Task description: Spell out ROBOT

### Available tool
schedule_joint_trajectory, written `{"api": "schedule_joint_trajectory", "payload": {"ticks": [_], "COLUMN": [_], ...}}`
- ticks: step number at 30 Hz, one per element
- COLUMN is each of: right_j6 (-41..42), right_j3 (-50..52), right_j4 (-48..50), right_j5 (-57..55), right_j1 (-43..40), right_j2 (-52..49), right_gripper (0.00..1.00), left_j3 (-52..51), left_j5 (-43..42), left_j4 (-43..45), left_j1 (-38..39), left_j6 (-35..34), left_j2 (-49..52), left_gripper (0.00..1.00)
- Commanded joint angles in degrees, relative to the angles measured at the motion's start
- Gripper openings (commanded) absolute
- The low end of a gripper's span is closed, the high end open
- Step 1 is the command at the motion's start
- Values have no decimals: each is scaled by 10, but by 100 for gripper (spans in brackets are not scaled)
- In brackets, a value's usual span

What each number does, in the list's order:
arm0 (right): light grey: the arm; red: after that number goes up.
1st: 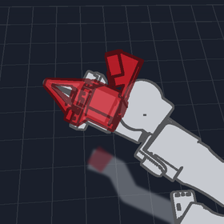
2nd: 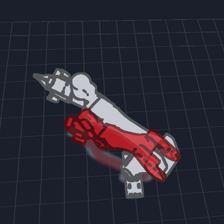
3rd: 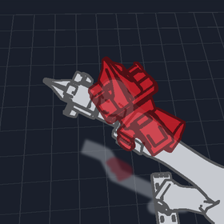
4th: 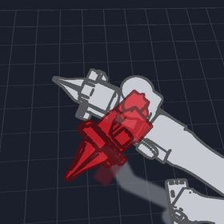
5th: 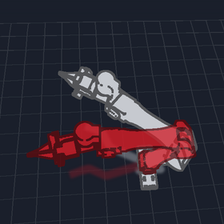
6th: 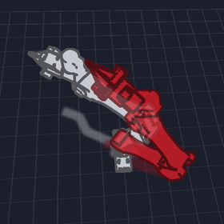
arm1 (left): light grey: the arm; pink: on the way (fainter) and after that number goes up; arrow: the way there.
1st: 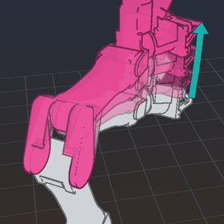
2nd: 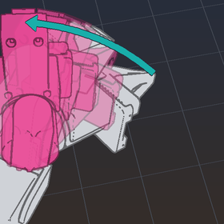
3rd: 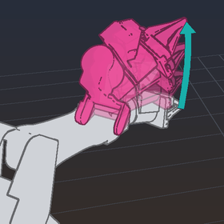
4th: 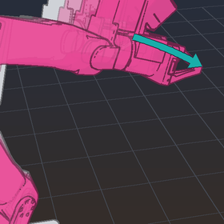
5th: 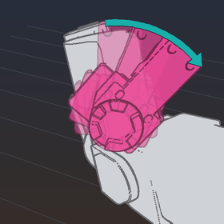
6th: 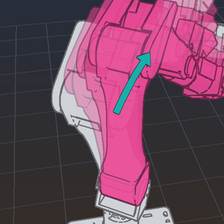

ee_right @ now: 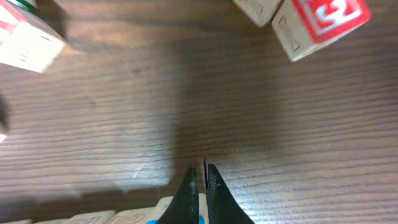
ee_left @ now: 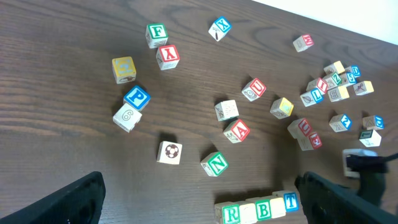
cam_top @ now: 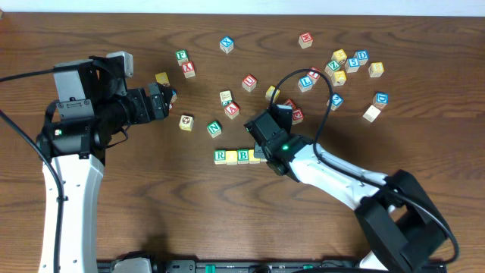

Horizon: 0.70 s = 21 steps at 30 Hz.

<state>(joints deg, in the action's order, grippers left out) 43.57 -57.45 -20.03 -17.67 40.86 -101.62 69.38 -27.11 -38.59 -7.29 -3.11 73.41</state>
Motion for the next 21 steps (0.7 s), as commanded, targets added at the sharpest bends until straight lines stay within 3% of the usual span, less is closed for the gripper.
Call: {"api": "schedule_joint_trajectory", "payload": {"ticks": [1, 21], "right_j6": [-3, -8], "right_j3": [3, 1], "right_j4": [3, 12], "right_j5": [1, -50], "right_j1": [3, -4], "right_j2": [-29, -32], "right_gripper": [1, 1], "left_j3": [14, 14], "left_j5": [-7, -7], "left_j4": [0, 0], "left_j1": [-2, -2], "left_j6": [5, 5], "left_j2": [0, 0], "left_gripper": [98, 98]}}
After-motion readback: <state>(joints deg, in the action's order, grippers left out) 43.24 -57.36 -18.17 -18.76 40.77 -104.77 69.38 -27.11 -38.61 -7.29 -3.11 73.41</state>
